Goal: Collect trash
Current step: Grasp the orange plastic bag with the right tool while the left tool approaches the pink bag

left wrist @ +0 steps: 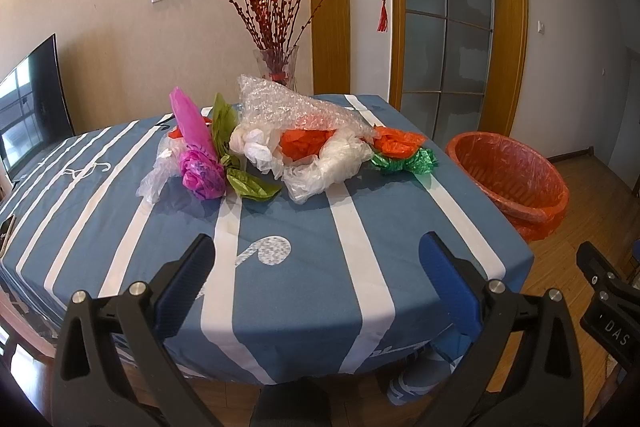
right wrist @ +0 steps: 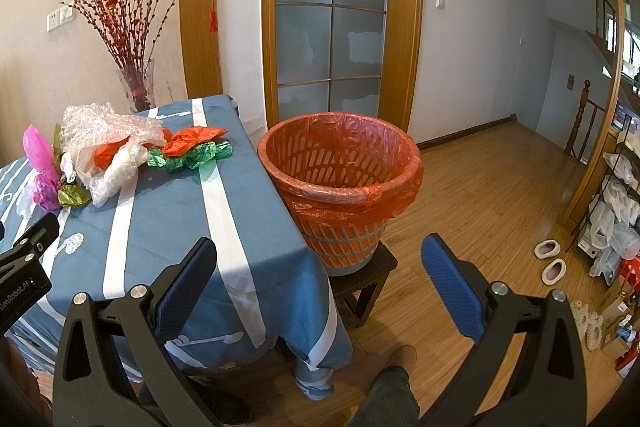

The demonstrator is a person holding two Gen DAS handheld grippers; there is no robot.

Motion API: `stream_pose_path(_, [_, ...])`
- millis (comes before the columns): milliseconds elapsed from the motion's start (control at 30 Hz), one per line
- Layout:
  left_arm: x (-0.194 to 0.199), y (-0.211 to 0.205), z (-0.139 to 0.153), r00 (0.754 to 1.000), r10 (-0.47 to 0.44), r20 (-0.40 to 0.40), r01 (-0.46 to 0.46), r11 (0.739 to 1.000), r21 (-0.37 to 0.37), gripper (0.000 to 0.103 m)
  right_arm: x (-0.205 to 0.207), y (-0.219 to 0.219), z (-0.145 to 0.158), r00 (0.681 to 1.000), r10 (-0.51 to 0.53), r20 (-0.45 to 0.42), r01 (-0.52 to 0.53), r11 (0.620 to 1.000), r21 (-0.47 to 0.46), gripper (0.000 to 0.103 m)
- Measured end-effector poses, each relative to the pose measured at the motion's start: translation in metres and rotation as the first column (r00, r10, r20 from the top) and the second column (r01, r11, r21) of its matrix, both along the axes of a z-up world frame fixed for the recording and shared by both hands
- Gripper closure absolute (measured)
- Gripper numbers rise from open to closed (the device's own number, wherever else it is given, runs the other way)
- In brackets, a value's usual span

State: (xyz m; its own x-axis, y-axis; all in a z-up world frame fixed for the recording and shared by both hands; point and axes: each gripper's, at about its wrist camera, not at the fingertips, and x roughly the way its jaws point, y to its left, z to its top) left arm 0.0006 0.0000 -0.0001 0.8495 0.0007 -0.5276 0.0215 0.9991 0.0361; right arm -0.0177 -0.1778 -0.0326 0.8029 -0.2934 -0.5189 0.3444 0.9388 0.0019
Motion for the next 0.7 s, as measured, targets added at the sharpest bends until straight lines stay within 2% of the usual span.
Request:
stream_pose_path(367, [0.007,0.012,-0.01,0.998,0.054,-0.019,-0.054,0.998,0.023,0.004,0.018,0.001,0.001,1.0,0.028,0.0,-0.028,1.0,0.0,0.002])
stream_pose_path(567, [0.024,0.033,-0.015,0.995,0.095,-0.033,-0.093,0.995,0.045,0.004,0.053,0.008,0.003,0.997,0.078,-0.015,-0.078,0.997,0.004,0.002])
stream_pose_path(700, [0.041,0.06,-0.017,0.987,0.147,-0.061,-0.146,0.989,0.021,0.004,0.088,0.018,0.006,0.99,0.143,-0.022,-0.142,0.99,0.022,0.004])
